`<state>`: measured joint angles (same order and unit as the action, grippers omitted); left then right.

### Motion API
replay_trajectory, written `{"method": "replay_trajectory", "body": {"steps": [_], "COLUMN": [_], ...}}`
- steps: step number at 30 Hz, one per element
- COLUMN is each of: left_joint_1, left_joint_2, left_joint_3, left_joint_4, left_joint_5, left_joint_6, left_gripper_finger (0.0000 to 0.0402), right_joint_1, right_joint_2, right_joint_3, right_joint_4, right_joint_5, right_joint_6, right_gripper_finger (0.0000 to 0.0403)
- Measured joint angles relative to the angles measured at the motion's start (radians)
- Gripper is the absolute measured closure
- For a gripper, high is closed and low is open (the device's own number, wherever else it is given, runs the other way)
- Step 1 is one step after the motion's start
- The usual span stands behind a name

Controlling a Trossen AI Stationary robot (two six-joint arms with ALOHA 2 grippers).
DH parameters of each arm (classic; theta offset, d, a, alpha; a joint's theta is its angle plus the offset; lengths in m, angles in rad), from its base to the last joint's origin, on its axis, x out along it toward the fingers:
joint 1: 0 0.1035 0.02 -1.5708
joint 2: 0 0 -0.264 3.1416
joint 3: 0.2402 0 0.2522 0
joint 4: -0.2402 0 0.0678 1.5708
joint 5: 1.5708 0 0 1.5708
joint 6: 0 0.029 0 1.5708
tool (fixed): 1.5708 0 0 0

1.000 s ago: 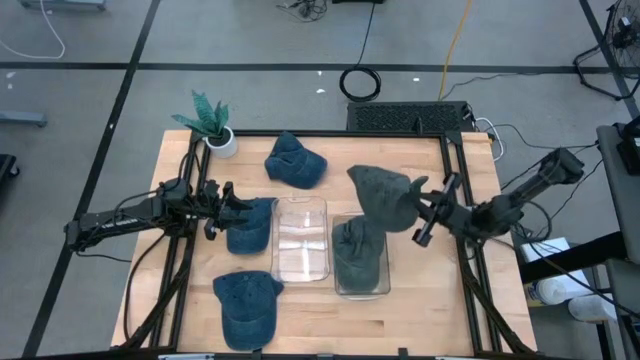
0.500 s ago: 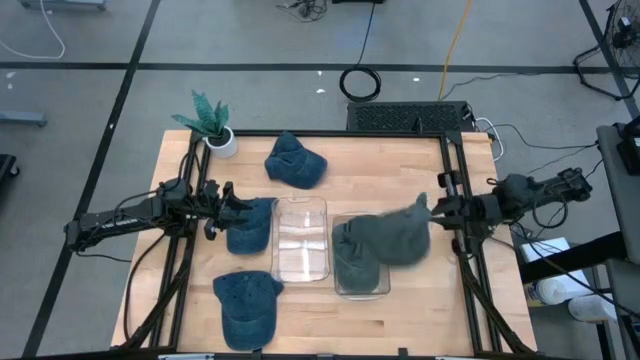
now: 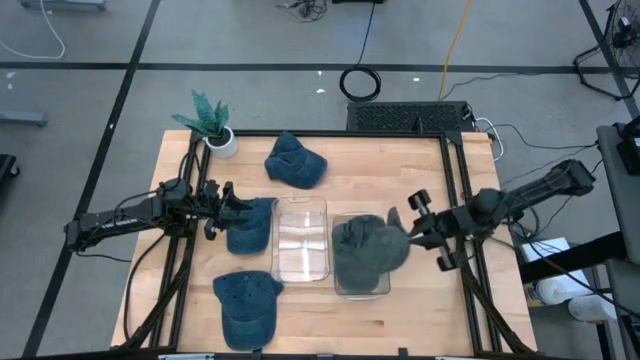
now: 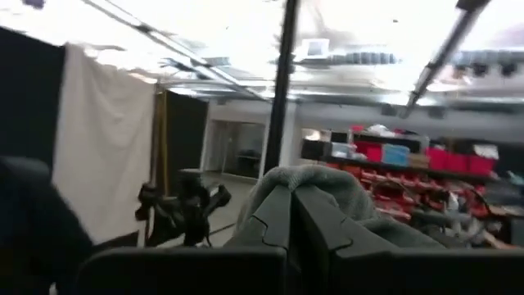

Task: Pick & Place hat
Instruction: Put the gray cap into the right transparent bin

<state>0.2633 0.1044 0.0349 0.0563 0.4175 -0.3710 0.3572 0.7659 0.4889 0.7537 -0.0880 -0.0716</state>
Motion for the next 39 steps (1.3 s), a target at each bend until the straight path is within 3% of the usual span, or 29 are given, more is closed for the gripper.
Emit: {"method": "replay_trajectory", "body": {"steps": [2,6,12,16,22,28,39], "left_joint_1": [0.000,0.000,0.000,0.000,0.000,0.000,0.000], "left_joint_2": [0.000,0.000,0.000,0.000,0.000,0.000,0.000], "left_joint_3": [0.000,0.000,0.000,0.000,0.000,0.000,0.000], "left_joint_4": [0.000,0.000,0.000,0.000,0.000,0.000,0.000], "left_joint_5": [0.000,0.000,0.000,0.000,0.000,0.000,0.000], "left_joint_6": [0.000,0.000,0.000,0.000,0.000,0.000,0.000], "left_gripper_finger": [0.0174,0.0174,0.0174,0.0174,0.0174,0.0174,0.0174], "right_joint_1": [0.025,0.098,0.224,0.256,0.283,0.349,0.376], "right_joint_2": [0.053,0.150,0.325,0.429,0.504,0.500,0.568], "right_joint_3": [0.000,0.000,0.015,0.038,0.075,0.080,0.080], "right_joint_4": [0.056,0.204,0.450,0.530,0.532,0.570,0.558], "right_joint_5": [0.094,0.385,0.903,1.116,1.135,1.127,1.035], "right_joint_6": [0.010,-0.076,-0.448,-0.595,-0.558,-0.534,-0.365], "right_gripper_finger": [0.0403,0.0403,0.0403,0.0403,0.0403,0.0403,0.0403]}}
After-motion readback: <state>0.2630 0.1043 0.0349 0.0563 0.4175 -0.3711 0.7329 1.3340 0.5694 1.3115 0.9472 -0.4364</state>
